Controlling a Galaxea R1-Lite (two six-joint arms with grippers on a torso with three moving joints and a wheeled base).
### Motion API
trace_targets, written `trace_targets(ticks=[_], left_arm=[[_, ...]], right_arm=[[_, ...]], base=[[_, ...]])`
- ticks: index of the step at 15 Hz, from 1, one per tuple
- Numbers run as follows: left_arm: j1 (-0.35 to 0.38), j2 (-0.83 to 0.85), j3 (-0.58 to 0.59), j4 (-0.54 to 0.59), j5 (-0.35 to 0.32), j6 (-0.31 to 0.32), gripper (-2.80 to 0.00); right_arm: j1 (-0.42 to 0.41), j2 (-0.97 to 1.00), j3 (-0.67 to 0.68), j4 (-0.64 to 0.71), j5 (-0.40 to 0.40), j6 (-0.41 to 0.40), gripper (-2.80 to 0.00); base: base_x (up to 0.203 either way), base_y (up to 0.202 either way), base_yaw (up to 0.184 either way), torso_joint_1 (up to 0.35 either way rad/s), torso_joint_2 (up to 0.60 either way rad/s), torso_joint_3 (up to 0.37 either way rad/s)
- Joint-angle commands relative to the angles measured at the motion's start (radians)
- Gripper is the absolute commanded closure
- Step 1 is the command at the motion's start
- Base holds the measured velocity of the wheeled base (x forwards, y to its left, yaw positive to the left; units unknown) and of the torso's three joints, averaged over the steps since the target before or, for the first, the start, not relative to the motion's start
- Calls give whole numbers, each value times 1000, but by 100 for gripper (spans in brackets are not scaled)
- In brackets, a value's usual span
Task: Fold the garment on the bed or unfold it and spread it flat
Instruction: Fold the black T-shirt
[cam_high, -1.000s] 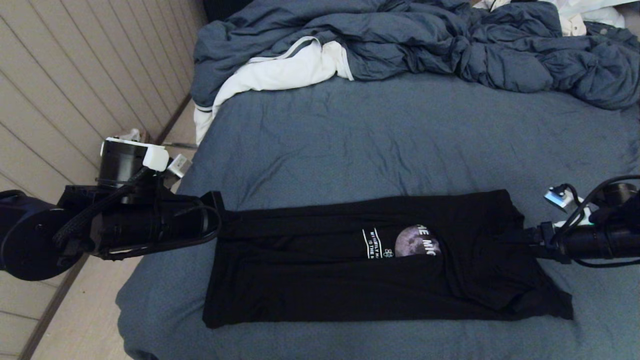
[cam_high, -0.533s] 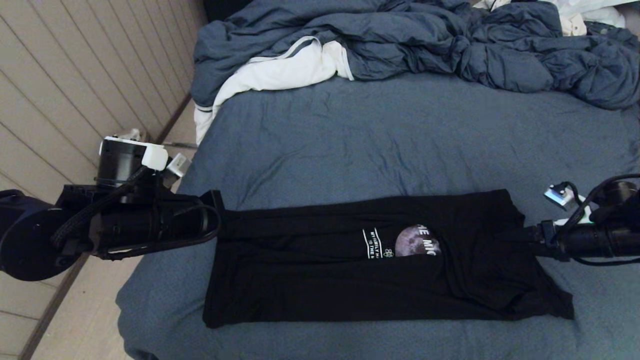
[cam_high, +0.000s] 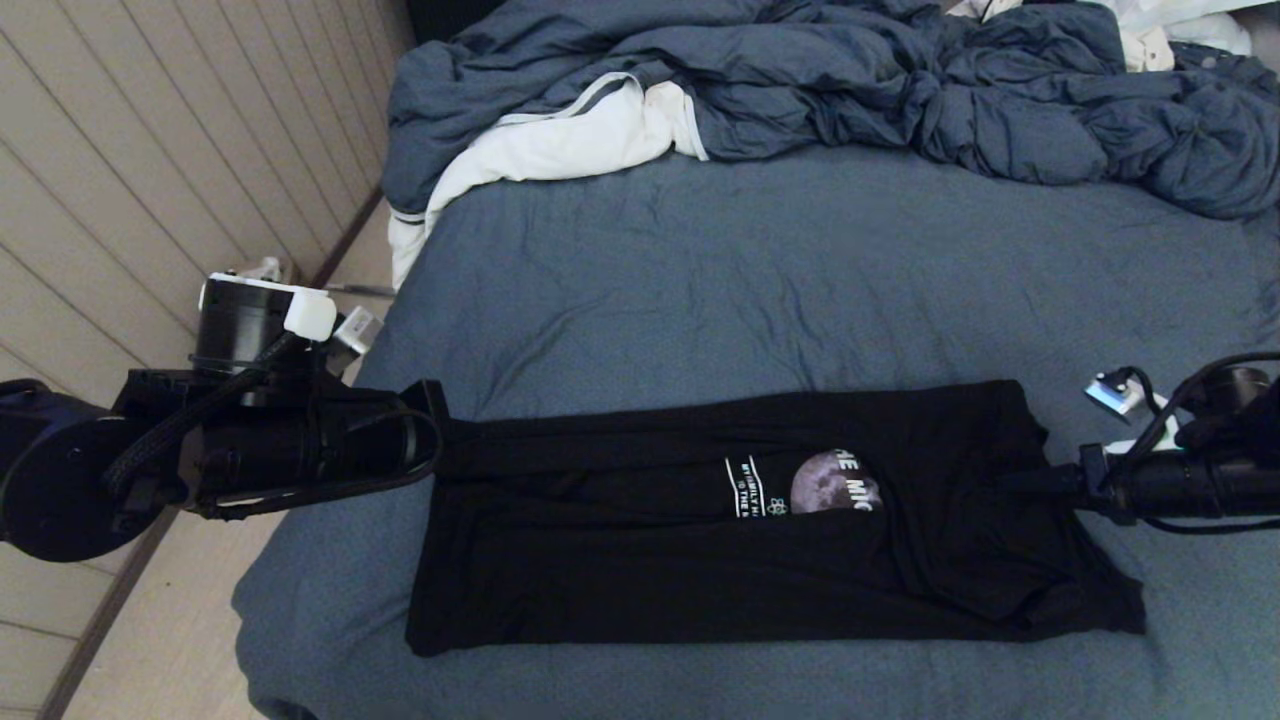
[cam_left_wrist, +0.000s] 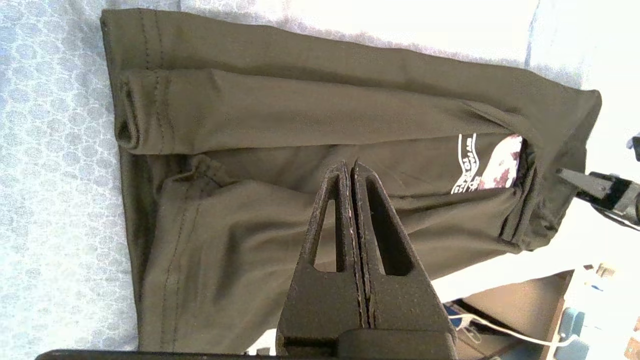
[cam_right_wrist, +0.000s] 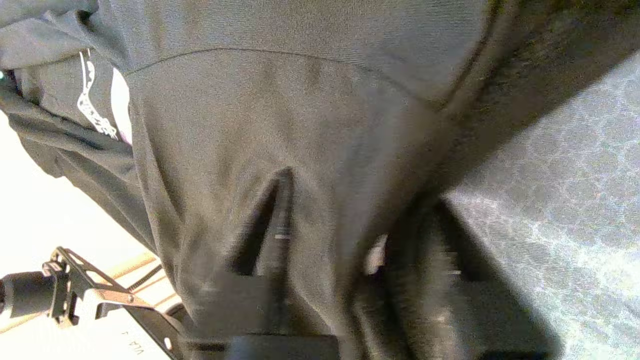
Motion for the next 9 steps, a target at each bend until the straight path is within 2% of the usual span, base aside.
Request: trace_targets(ticks=[1,3,9], left_arm=[[0,4,0,-2,-2,-4,0],[0,2,-1,-2,-3,-6,0],[0,11,-1,-2,-4,-4,0]], right_arm=[[-7,0,2,2,3,-19,0],[-29,1,0,0,3,-62,0],[-30,1,-23,3,2,-65,0]], base=[[0,0,0,0,0,0],[0,0,0,0,0,0],[0,0,0,0,0,0]])
